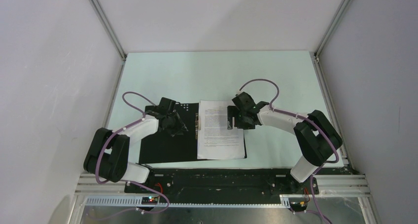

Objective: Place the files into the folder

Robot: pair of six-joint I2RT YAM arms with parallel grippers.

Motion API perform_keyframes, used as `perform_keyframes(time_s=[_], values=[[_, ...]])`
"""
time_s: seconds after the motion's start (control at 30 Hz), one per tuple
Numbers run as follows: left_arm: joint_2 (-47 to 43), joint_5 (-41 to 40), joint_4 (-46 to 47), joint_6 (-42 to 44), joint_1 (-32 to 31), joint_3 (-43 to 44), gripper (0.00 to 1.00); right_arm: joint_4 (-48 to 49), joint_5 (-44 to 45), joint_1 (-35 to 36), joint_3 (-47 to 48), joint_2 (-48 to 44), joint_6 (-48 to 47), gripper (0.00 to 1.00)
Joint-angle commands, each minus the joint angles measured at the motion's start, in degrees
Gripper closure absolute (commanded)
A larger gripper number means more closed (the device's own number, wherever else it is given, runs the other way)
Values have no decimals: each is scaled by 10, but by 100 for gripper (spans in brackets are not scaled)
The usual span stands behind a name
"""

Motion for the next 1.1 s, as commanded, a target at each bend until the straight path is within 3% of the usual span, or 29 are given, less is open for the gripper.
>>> perform_keyframes(time_s=[0.0,1.07], values=[[-3,-1,-1,-1,3,-10,63,-9,15,-8,22,-23,-2,18],[5,4,-1,3,4,-4,64,29,-15,-13,27,20,0,17]])
